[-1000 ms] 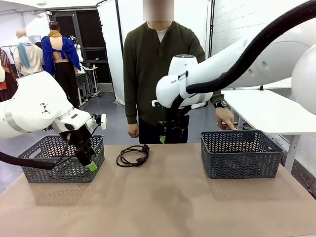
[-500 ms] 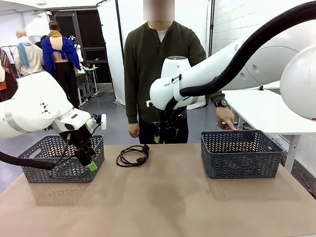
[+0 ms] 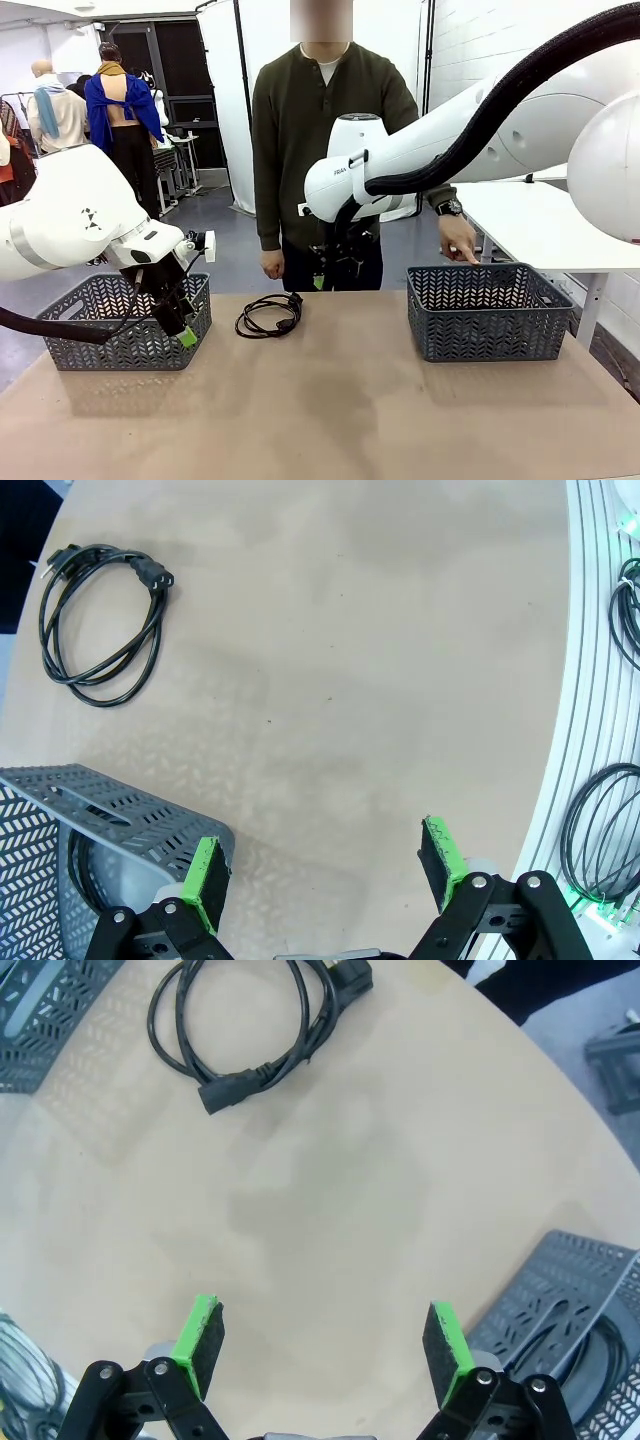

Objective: Organize the cables according to human instructions.
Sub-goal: Pick up a bundle of cables and place it in the basket indicated by the human.

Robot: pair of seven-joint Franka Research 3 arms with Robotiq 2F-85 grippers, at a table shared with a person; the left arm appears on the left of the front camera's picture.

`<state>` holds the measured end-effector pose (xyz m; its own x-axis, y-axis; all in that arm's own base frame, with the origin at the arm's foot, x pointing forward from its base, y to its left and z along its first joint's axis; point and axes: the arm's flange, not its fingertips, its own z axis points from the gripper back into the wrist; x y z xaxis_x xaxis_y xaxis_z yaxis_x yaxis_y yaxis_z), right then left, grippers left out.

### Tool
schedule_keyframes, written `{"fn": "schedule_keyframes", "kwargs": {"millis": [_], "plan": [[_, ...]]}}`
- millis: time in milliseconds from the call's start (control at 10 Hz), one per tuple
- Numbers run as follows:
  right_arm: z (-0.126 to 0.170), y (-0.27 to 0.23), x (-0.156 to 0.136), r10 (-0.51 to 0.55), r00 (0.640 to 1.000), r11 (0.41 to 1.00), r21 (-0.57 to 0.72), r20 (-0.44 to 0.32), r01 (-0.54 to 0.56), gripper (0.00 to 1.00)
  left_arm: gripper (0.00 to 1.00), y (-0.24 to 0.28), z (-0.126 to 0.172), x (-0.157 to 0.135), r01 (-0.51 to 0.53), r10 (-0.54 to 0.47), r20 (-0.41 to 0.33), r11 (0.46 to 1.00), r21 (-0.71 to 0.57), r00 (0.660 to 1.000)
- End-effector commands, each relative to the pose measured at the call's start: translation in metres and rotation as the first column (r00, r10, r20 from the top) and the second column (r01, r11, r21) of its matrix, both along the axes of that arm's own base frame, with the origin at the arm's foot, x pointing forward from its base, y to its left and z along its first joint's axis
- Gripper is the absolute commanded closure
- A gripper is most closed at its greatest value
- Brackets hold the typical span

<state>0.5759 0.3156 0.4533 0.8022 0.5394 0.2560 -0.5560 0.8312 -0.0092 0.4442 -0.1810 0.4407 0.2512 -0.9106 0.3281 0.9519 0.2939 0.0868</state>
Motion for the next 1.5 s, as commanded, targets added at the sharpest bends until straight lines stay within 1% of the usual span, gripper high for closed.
{"fn": "schedule_keyframes", "kwargs": {"millis": [0,100,200,400,600,1000,1300,1400], "plan": [[-0.004,0.011,0.012,-0.085,0.996,0.996,0.028,-0.012,0.086,0.00,0.00,0.000,0.002,0.000,0.002,-0.002,-0.003,1.000,0.003,1.000],[-0.009,0.016,0.019,-0.147,0.989,0.989,0.017,-0.002,0.147,0.00,0.00,0.000,0.002,0.000,0.002,-0.002,-0.003,1.000,0.003,1.000],[-0.014,0.022,0.026,-0.194,0.981,0.981,0.023,-0.016,0.194,0.00,0.00,0.000,0.002,0.000,0.002,-0.002,-0.003,1.000,0.003,1.000],[-0.027,0.036,0.044,-0.265,0.964,0.964,0.016,-0.022,0.266,0.00,0.00,0.000,0.002,0.000,0.002,-0.002,-0.003,1.000,0.003,1.000],[-0.036,0.047,0.062,-0.340,0.940,0.939,0.038,-0.029,0.341,0.00,0.00,0.000,0.002,0.000,0.002,-0.002,-0.003,1.000,0.003,1.000],[-0.058,0.071,0.084,-0.417,0.906,0.908,0.017,-0.081,0.419,0.00,0.00,0.000,0.002,0.000,0.002,-0.002,-0.003,1.000,0.003,1.000],[-0.068,0.088,0.092,-0.431,0.897,0.902,-0.013,-0.097,0.432,0.00,0.00,0.000,0.002,0.000,0.002,-0.002,-0.003,1.000,0.003,1.000],[-0.069,0.072,0.076,-0.398,0.912,0.915,0.028,-0.102,0.402,0.00,0.00,0.000,0.002,0.000,0.002,-0.002,-0.003,1.000,0.003,1.000]]}}
